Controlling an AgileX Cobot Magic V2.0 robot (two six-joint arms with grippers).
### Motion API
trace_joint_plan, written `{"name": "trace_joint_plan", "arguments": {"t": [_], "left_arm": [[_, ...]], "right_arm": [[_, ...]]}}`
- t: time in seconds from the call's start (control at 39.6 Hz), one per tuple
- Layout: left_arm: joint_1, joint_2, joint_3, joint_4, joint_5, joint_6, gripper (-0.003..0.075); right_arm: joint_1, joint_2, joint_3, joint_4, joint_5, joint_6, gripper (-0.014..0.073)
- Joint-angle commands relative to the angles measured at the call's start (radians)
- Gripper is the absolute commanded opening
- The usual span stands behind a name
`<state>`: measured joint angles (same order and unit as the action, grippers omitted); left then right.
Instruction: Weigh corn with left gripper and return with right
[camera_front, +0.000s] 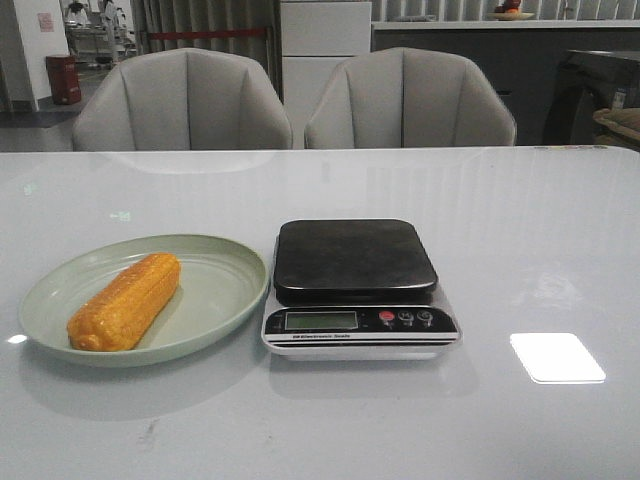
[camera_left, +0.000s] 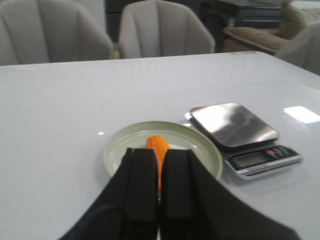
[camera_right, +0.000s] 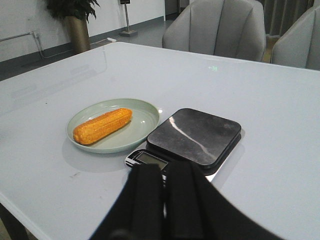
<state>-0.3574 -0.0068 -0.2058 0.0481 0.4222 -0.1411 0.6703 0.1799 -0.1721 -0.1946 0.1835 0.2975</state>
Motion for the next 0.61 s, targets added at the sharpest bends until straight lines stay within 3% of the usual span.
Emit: {"name": "trace_joint_plan", "arguments": {"t": [0.0, 0.28, 0.51, 0.58], "left_arm": [[0.108, -0.019, 0.022, 0.004, -0.176, -0.001, 0.0113], [0.339, -0.019, 0.148, -0.003, -0.354, -0.004, 0.0113], [0.358, -0.021, 0.245, 0.035, -0.517, -0.004, 0.0113], [0.358, -0.021, 0.243, 0.035, -0.503, -0.004, 0.0113]], "right_arm": [[-0.005, 0.008, -0.026, -0.014, -0.072, -0.01, 0.0163], [-0.005, 0.008, -0.026, -0.014, -0.072, -0.01, 0.0163], [-0.005, 0.008, -0.026, -0.014, -0.072, -0.01, 0.0163], [-0.005, 0.008, -0.026, -0.014, -0.072, -0.01, 0.0163]]}}
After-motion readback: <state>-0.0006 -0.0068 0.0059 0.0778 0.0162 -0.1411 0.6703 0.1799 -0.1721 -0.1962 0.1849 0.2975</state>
